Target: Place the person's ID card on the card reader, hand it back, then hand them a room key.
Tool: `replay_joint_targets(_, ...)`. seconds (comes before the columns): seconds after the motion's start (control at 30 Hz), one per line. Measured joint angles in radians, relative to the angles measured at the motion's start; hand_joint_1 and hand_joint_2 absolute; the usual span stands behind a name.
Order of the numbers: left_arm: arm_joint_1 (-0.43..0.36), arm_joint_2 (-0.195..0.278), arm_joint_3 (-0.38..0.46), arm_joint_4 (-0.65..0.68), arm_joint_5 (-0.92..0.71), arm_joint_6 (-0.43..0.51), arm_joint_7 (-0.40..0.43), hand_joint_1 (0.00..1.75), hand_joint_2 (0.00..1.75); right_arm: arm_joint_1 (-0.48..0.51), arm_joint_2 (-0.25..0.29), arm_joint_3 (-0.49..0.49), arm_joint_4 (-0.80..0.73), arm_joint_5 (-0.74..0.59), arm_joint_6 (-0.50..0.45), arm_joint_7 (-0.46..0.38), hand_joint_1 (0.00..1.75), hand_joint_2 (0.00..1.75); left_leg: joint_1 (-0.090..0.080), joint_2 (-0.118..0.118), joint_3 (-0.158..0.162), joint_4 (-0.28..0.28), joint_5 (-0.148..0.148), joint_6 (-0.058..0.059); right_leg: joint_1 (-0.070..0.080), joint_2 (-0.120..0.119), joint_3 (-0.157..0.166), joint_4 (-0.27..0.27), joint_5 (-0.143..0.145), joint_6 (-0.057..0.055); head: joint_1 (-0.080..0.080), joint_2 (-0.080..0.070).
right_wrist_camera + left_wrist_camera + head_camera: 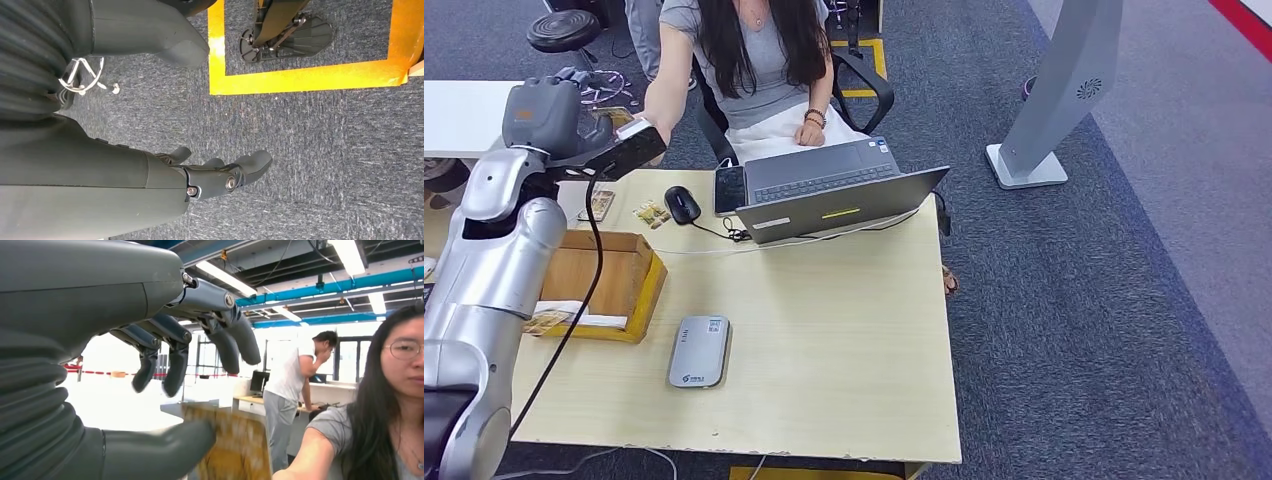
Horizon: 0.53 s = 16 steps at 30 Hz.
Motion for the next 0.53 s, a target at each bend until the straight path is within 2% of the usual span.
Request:
replay_joint_targets(0.2, 0.008, -0.007, -0.001, 0.025, 0.016, 0.013, 0.0, 0.0, 1.75, 0.001, 0.0, 0.0, 0.0, -0.007, 0.0, -0.003, 0.0, 1.75, 0.0, 0.0, 0.0, 0.0, 0.0, 0.0, 0.0, 0.0, 0.0, 0.0, 0.0, 0.0, 0.0, 0.0)
replay_joint_targets(0.3, 0.039, -0.004, -0.001, 0.016, 0.03, 0.03, -0.01, 0.0, 1.75, 0.001, 0.0, -0.001, 0.0, -0.006, 0.0, -0.002, 0.0, 1.75, 0.0, 0.0, 0.0, 0.0, 0.0, 0.0, 0.0, 0.0, 0.001, 0.0, 0.0, 0.0, 0.0, 0.0)
replay_joint_targets(0.4, 0.093, 0.007, -0.001, -0.026, 0.035, 0.063, -0.016, 0.0, 1.75, 0.001, 0.0, -0.002, 0.0, -0.008, -0.003, -0.003, 0.0, 1.75, 0.0, 0.0, 0.0, 0.0, 0.0, 0.0, 0.0, 0.0, 0.001, 0.0, 0.0, 0.0, 0.0, 0.0)
replay_joint_targets(0.53, 0.232, 0.033, 0.002, -0.161, 0.024, 0.143, -0.027, 0.0, 1.75, 0.004, 0.0, -0.009, 0.0, -0.018, -0.009, -0.007, 0.0, 1.75, 0.0, 0.003, 0.001, -0.001, -0.002, -0.001, -0.001, 0.003, 0.001, 0.0, -0.001, 0.0, 0.0, 0.0)
